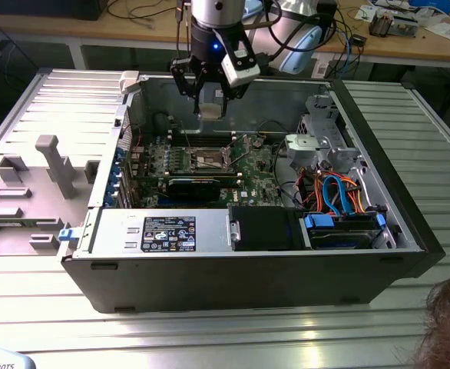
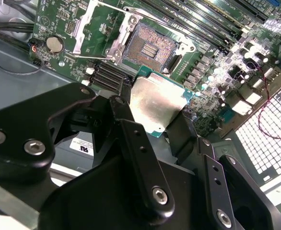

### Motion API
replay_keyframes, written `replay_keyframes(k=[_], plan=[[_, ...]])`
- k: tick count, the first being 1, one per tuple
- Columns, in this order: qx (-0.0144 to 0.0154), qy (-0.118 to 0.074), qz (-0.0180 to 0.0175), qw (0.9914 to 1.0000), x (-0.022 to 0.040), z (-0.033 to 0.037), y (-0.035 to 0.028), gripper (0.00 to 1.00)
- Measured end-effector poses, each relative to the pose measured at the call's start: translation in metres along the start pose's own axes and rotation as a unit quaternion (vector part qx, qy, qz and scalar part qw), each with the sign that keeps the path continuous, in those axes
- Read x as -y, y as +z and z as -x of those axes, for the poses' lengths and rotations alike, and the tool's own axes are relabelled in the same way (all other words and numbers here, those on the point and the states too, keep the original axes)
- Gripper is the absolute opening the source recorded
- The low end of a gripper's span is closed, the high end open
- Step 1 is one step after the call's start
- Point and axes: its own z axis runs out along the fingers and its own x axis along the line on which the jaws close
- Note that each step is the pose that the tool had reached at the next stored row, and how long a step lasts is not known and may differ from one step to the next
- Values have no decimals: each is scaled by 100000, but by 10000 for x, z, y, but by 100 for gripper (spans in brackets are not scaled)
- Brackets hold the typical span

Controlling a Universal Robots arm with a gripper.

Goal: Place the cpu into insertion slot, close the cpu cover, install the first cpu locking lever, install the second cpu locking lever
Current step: 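Place the cpu into insertion slot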

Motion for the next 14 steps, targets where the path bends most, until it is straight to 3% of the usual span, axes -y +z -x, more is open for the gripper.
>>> replay_keyframes(k=[14], plan=[[3,0,0,100000,2,-1,24,54]])
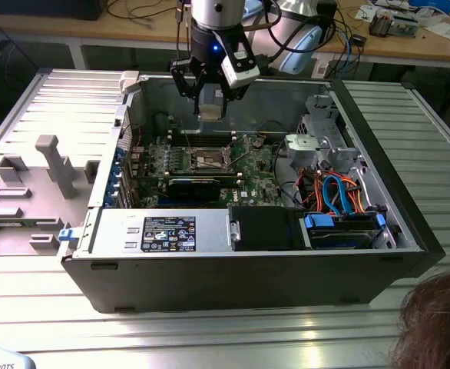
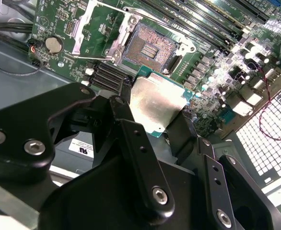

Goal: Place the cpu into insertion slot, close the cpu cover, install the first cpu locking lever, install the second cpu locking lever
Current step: 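Place the cpu into insertion slot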

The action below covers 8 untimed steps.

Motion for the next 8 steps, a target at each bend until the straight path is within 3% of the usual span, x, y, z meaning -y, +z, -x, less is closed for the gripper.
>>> replay_keyframes(k=[8], plan=[[0,1,0,100000,4,-4,43,54]])
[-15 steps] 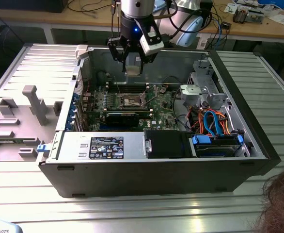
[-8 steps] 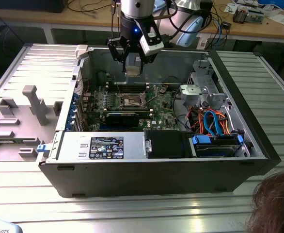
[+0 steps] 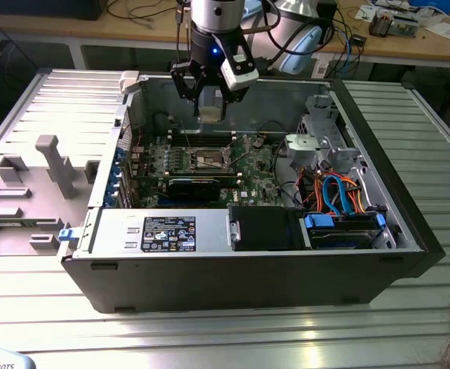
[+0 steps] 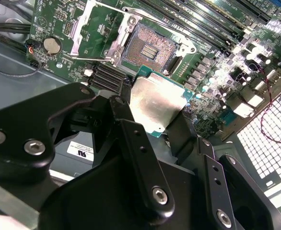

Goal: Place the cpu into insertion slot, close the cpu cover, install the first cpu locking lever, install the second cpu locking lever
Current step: 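Place the cpu into insertion slot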

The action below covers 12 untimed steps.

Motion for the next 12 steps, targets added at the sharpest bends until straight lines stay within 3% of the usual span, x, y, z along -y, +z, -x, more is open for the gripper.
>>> replay_keyframes(k=[12], plan=[[2,0,1,100000,2,-1,19,54]])
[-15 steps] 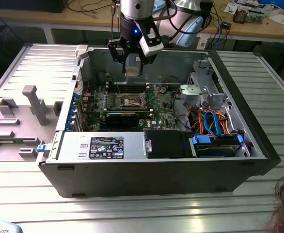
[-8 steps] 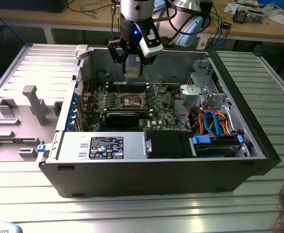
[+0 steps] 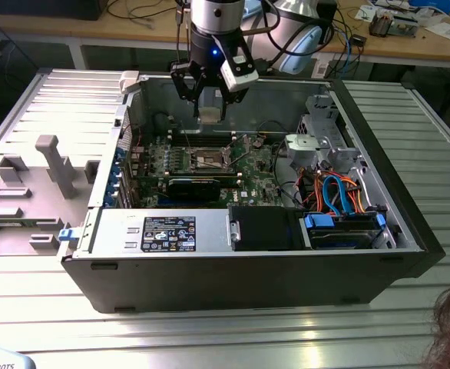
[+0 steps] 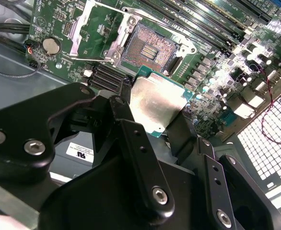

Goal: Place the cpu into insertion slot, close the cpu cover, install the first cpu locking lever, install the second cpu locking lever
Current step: 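Place the cpu into insertion slot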

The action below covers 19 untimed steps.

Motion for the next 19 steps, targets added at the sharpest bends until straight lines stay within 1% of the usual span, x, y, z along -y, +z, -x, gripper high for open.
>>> replay_keyframes(k=[19], plan=[[-3,3,-1,100000,4,-5,39,54]])
